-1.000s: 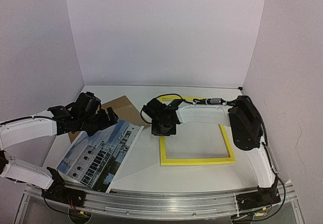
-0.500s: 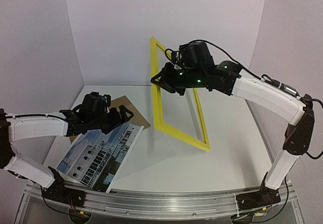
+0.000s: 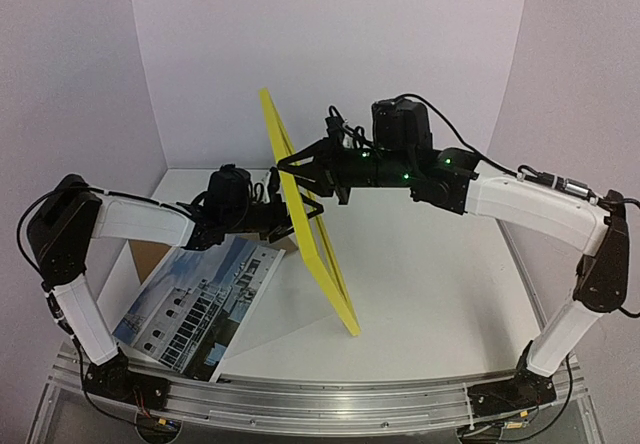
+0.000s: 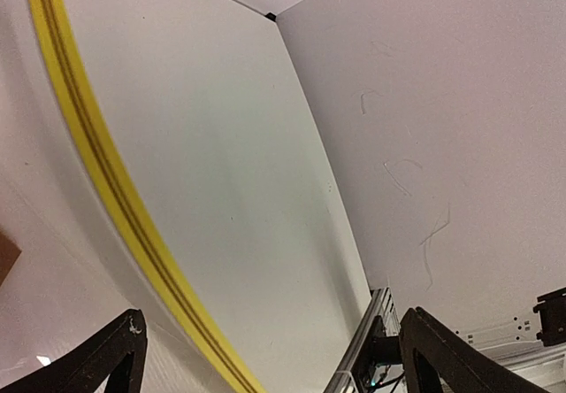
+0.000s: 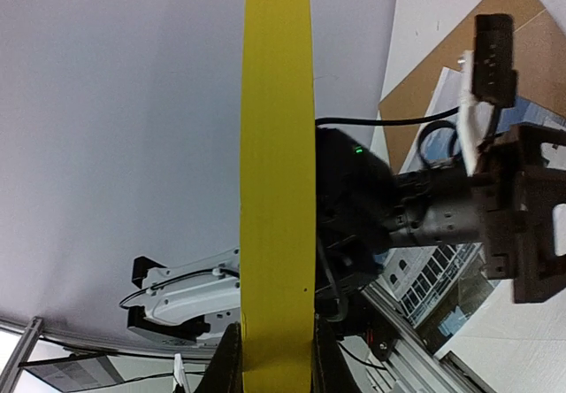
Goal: Put the photo into the frame
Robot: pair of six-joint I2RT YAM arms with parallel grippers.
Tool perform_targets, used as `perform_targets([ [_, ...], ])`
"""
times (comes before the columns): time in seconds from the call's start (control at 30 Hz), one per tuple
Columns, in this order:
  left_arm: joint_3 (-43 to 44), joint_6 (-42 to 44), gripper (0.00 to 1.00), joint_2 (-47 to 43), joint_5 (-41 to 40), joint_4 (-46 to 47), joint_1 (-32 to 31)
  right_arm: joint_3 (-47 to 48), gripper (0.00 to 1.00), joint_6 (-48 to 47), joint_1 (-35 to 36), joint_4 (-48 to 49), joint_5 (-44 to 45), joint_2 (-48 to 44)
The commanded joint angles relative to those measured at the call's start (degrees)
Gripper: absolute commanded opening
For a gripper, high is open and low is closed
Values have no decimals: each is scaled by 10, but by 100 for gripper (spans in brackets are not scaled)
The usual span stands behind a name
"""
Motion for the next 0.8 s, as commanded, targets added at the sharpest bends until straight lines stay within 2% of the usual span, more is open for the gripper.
perform_targets([
  [0.0, 81, 35, 98, 60, -26, -43, -17, 6, 0, 50, 0, 170, -32, -43],
  [0.37, 112, 25, 98, 95, -133, -143, -23, 19, 0, 16, 0, 169, -15, -49],
  [0.47, 130, 29, 97, 116, -135, -157, -23, 27, 0, 22, 0, 169, -23, -44],
  [0.53, 145, 27, 93, 136, -127, -160, -23, 29, 0, 26, 0, 169, -27, -43],
  [0.6, 172, 25, 82, 158, -130, -178, -23, 21, 0, 27, 0, 171, -21, -48],
  [0.7, 193, 20, 54, 171, -138, -195, -23, -1, 0, 20, 0, 171, 3, -68],
  [0.77, 192, 22, 40, 170, -150, -192, -23, -32, 0, 14, 0, 171, 22, -86],
])
